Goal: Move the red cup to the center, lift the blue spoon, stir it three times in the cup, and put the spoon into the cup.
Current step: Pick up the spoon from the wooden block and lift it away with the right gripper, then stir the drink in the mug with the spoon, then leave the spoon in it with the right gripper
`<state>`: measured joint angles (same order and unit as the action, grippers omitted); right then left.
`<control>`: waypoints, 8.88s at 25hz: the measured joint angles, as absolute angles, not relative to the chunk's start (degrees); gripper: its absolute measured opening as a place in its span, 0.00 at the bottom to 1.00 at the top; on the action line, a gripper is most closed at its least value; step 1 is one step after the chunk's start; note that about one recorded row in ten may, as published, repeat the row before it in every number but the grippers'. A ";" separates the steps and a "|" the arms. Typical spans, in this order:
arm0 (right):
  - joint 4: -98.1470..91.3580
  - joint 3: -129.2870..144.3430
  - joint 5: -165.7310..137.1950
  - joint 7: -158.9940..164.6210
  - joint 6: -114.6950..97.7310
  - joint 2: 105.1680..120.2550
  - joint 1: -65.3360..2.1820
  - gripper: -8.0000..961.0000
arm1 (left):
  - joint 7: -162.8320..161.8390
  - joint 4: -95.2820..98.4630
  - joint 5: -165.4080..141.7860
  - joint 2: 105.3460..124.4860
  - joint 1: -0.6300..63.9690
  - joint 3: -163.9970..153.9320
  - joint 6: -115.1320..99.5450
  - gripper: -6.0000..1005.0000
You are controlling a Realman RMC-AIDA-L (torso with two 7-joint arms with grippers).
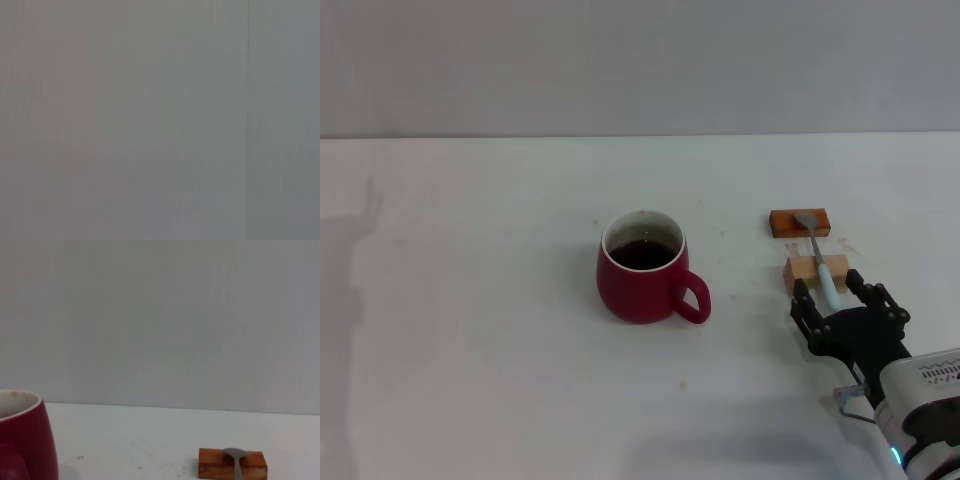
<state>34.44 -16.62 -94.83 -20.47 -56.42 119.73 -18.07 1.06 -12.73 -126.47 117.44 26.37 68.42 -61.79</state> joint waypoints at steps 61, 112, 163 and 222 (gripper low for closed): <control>34.36 -18.00 -94.83 -19.57 -56.11 119.35 -17.85 0.35 | 0.34 -13.13 -126.03 117.77 24.96 68.47 -64.60 0.86; 34.52 -18.11 -94.83 -19.60 -55.10 119.26 -18.10 0.20 | 0.19 -13.26 -126.04 117.68 24.54 68.65 -65.57 0.86; 70.98 -24.30 -95.66 -46.43 -67.59 108.87 -6.76 0.17 | -0.26 -13.36 -126.03 117.87 24.65 69.26 -65.06 0.86; 100.02 -65.00 -105.57 -67.47 7.07 118.99 3.84 0.17 | -0.79 -12.93 -125.95 118.04 23.27 71.28 -65.03 0.86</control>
